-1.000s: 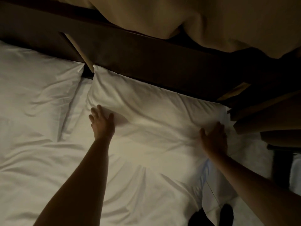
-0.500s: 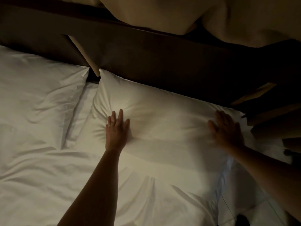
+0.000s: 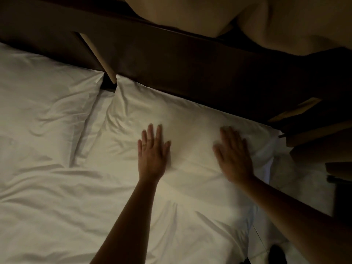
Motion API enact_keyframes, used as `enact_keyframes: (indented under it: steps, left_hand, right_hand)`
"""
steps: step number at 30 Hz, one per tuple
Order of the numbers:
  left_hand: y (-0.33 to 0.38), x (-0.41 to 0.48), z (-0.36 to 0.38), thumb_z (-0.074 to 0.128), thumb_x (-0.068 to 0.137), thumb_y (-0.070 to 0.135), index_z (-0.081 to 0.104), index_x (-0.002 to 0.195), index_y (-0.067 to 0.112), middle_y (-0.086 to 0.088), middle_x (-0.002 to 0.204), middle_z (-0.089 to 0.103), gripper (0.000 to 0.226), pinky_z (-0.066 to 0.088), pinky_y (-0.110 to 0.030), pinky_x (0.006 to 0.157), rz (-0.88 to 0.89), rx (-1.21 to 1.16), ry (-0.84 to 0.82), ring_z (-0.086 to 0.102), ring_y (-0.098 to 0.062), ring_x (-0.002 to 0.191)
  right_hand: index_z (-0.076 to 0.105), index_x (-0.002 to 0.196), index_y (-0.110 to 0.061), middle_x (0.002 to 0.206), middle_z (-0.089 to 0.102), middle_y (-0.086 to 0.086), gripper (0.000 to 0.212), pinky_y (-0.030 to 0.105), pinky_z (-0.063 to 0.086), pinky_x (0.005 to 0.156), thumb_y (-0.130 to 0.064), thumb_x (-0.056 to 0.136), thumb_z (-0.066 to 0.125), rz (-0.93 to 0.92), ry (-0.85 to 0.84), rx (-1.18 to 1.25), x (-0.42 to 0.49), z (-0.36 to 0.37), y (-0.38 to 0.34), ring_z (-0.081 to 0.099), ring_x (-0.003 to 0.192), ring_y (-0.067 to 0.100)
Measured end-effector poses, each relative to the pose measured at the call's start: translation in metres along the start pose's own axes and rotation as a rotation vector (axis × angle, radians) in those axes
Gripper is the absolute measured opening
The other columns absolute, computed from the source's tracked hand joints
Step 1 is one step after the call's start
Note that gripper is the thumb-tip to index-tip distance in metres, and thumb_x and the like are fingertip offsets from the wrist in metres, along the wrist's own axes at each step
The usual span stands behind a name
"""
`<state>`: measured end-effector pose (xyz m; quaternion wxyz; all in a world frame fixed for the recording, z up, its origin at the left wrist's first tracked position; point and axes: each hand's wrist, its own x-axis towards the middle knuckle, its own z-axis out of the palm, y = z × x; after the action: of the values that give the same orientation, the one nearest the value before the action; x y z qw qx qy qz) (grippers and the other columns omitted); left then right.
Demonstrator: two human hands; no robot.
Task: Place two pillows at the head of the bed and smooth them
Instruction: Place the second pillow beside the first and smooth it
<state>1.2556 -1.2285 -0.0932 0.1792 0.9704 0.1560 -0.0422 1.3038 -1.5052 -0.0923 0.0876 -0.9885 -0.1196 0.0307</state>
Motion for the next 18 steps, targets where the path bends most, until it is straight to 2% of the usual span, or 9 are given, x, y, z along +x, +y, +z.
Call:
enact_keyframes:
  steps: [4, 9, 14, 16, 18]
  left_hand:
    - [-0.007, -0.013, 0.018, 0.022, 0.105, 0.059, 0.005, 0.160, 0.041, 0.001, 0.170, 0.006, 0.061, 0.013, -0.047, 0.125, -0.092, -0.005, -0.040, 0.002, -0.023, 0.157]
    - [-0.004, -0.011, 0.015, 0.020, 0.104, 0.062, 0.006, 0.159, 0.044, 0.003, 0.170, 0.005, 0.060, 0.009, -0.045, 0.126, -0.114, -0.013, -0.072, 0.002, -0.021, 0.157]
    - [0.006, -0.018, 0.005, 0.020, 0.104, 0.060, 0.010, 0.159, 0.042, 0.000, 0.170, 0.006, 0.060, 0.010, -0.050, 0.125, -0.204, -0.110, -0.114, 0.003, -0.023, 0.157]
    - [0.011, -0.028, 0.000, 0.022, 0.104, 0.057, 0.016, 0.159, 0.039, -0.001, 0.170, 0.011, 0.058, 0.012, -0.049, 0.124, -0.263, -0.226, -0.110, 0.008, -0.021, 0.156]
    - [0.021, -0.048, -0.005, 0.028, 0.104, 0.054, 0.032, 0.156, 0.032, -0.003, 0.166, 0.026, 0.057, 0.021, -0.045, 0.123, -0.315, -0.361, -0.037, 0.020, -0.019, 0.154]
  right_hand:
    - [0.023, 0.160, -0.027, 0.164, 0.030, 0.006, 0.067, 0.053, 0.022, 0.118, -0.059, 0.103, 0.036, -0.044, -0.068, -0.066, -0.017, 0.010, -0.006, 0.032, 0.149, 0.030]
    - [0.024, 0.160, -0.028, 0.164, 0.032, 0.006, 0.067, 0.052, 0.026, 0.114, -0.062, 0.102, 0.032, -0.071, -0.166, -0.106, -0.010, 0.012, 0.009, 0.036, 0.147, 0.029]
    - [0.031, 0.158, -0.027, 0.160, 0.038, 0.009, 0.073, 0.053, 0.037, 0.104, -0.062, 0.093, 0.037, -0.053, -0.323, -0.060, -0.001, -0.005, 0.003, 0.042, 0.141, 0.032]
    - [0.033, 0.157, -0.024, 0.159, 0.040, 0.011, 0.078, 0.055, 0.042, 0.101, -0.061, 0.088, 0.039, -0.049, -0.396, -0.013, 0.002, -0.019, 0.002, 0.043, 0.140, 0.035]
    - [0.030, 0.158, -0.020, 0.161, 0.035, 0.011, 0.078, 0.053, 0.043, 0.105, -0.055, 0.090, 0.046, -0.054, -0.442, 0.066, 0.002, -0.034, 0.006, 0.038, 0.144, 0.035]
